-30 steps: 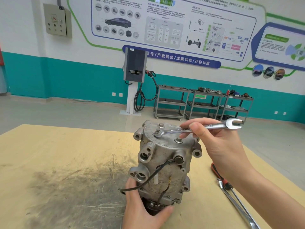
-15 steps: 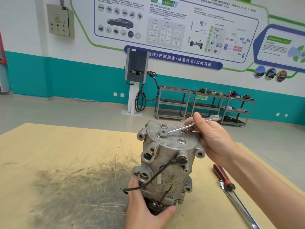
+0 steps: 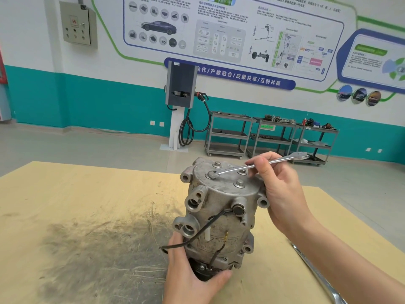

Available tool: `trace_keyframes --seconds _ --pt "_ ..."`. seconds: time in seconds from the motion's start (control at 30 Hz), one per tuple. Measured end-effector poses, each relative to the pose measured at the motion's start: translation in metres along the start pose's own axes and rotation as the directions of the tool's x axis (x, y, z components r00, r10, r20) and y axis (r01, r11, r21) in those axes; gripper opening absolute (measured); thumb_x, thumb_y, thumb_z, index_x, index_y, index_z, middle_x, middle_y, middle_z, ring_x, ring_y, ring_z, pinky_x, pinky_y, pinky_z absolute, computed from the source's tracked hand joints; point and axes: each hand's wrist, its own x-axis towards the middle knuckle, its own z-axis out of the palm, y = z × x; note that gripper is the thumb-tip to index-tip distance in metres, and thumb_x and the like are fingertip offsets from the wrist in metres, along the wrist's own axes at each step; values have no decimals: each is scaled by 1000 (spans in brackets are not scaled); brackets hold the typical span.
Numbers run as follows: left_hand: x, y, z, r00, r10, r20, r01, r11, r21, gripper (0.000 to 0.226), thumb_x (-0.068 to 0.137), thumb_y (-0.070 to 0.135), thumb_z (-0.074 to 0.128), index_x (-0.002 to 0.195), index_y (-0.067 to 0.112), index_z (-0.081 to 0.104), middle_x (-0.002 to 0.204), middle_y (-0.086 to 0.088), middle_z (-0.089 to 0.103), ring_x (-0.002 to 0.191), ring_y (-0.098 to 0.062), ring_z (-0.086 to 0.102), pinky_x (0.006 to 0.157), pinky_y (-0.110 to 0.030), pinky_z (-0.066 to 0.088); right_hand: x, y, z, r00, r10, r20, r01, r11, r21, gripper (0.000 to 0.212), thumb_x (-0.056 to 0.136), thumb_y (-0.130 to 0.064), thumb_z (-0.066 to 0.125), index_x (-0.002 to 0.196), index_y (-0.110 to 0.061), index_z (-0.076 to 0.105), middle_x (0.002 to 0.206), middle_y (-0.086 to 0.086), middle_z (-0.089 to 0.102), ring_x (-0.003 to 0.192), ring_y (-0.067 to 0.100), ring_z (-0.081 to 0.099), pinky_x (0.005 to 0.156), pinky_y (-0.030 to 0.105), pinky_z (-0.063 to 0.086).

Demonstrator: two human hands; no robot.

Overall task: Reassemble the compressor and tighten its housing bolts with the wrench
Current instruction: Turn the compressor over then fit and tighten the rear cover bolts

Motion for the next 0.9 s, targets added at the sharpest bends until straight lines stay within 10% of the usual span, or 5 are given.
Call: trace_keyframes --seconds 0.5,0.67,0.73,0.8,0.9 --pt "-5 3 3 1000 -8 5 8 999 37 106 35 67 76 121 63 13 123 48 20 107 33 29 79 5 31 12 -21 -53 968 -179 -178 138 966 -220 20 101 -28 48 87 -25 62 74 -11 65 77 9 62 92 37 47" --pt "-8 -1 3 1000 -1 11 1 1000 -7 107 44 63 83 131 58 21 131 39 33 121 23 37 83 4 32 -51 47 -97 971 -232 57 197 638 -744 23 96 -13 56 97 -32 69 87 -8 69 77 8 60 67 16 46" --pt "-9 -1 2 1000 8 6 -8 1000 -13 102 46 61 83 127 63 21 127 42 34 120 22 38 82 5 33 -76 66 -109 932 -208 297 352 316 -881 20 98 -17 57 96 -26 74 86 -11 67 73 6 57 62 22 46" --pt "-9 1 2 1000 12 2 -12 1000 -16 98 47 60 83 123 68 21 124 45 34 119 23 39 81 7 32 -93 78 -114 855 -111 506 512 29 -859 29 100 -30 49 94 -24 77 83 -12 66 72 11 61 57 24 47" --pt "-9 3 1 1000 9 5 -9 1000 -20 98 48 58 84 122 69 21 128 41 35 120 22 38 85 7 30 -103 84 -114 797 -20 603 600 -78 -796 17 77 -19 74 93 -22 77 79 -9 66 65 16 64 53 25 50"
